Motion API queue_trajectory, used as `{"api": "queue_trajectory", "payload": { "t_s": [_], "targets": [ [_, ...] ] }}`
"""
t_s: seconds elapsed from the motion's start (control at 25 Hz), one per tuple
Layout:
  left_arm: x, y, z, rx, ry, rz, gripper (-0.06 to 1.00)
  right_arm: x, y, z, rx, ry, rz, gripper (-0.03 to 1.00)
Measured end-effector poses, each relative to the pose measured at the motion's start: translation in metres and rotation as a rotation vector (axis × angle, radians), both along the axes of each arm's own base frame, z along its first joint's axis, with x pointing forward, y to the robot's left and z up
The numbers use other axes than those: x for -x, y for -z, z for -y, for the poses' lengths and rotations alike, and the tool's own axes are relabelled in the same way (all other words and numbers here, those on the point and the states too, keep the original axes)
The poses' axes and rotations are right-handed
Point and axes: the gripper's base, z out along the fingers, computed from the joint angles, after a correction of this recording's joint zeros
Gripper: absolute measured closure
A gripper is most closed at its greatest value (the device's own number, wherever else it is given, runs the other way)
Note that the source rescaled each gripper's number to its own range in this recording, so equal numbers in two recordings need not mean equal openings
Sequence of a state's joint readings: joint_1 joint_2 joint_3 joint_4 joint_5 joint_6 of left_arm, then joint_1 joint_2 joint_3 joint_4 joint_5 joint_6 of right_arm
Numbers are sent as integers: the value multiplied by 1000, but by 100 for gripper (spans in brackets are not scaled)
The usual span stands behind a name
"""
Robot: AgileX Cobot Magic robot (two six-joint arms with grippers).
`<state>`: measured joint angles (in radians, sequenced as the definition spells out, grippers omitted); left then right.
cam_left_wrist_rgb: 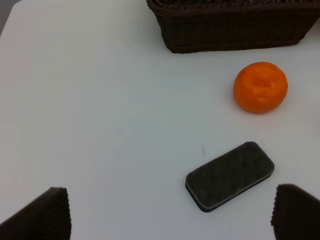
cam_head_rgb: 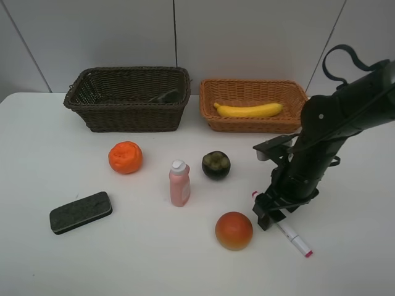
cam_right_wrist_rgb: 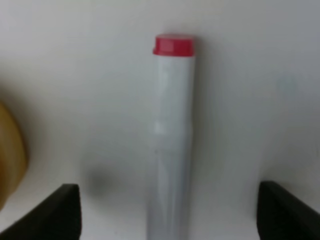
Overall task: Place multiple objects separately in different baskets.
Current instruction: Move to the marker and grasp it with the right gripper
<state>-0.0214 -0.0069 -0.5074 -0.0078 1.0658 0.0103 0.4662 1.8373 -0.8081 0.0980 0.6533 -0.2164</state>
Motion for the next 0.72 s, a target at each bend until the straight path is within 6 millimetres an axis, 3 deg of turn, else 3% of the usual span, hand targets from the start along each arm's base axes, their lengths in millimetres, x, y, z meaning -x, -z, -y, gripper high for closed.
{"api": "queue_trajectory", "payload": {
  "t_s": [0.56,0.64,0.72],
  "targets": [
    [0,0,0,0,0,0,-6,-1,0,0,-5,2,8,11],
    [0,0,0,0,0,0,-6,-1,0,0,-5,2,8,17],
    [0,0,0,0,0,0,-6,-1,0,0,-4,2,7,32]
  ]
}}
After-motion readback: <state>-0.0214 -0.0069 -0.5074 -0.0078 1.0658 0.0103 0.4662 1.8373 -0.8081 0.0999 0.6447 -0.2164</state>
